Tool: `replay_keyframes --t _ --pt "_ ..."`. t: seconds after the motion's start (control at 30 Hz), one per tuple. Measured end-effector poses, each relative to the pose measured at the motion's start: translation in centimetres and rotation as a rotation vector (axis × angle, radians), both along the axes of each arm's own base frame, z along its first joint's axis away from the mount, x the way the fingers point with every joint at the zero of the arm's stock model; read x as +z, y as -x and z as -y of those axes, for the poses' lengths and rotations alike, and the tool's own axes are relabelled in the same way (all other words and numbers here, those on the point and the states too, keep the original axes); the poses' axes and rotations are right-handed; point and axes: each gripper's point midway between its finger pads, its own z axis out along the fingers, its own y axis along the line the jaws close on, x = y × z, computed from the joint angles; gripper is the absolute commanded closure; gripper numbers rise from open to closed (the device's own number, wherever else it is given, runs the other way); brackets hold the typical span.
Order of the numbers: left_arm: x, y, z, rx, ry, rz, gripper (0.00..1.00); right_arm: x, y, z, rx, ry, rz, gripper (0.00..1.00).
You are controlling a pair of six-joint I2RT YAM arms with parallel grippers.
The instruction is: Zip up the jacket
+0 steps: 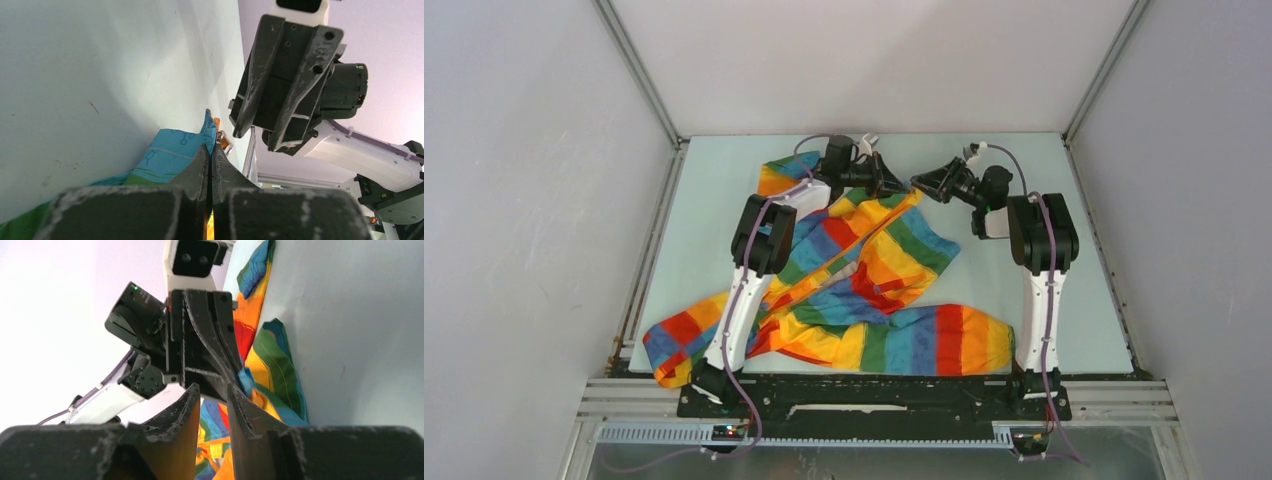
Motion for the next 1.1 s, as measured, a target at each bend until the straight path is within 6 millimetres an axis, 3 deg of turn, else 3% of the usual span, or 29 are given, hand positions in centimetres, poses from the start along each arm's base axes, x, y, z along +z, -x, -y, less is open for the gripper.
replay_keyframes --t 0.23,0.37,0.57,0.67,0.9,1.1 --pt "-0.3 0.2 0.1 -0.001 -0.006 -0.013 1.00 1.7 -2.3 -1.4 0.007 0.000 0.035 0.67" --pt "-0.3 0.2 0.1 -0.002 -0.006 -0.014 1.00 1.0 -2.3 -0.8 -0.012 0.062 0.004 0.66" --pt "-0.2 0.2 0.2 -0.003 -0.002 -0.010 1.00 -0.1 0.3 3.8 -0.091 0.216 -0.048 0.62" --pt "0.0 0.1 0.2 -0.003 0.005 -0.007 1.00 -0.1 1.2 5.1 -0.093 0.232 -0.032 0.60" --pt "-0.1 0.1 0.2 -0.004 0.007 -0.005 1.00 -3.0 3.1 3.9 -0.009 0.194 -0.082 0.53" --pt "-0.7 0.1 0.1 -0.003 0.002 -0.015 1.00 -4.0 3.8 2.8 0.028 0.184 -0.110 0.51"
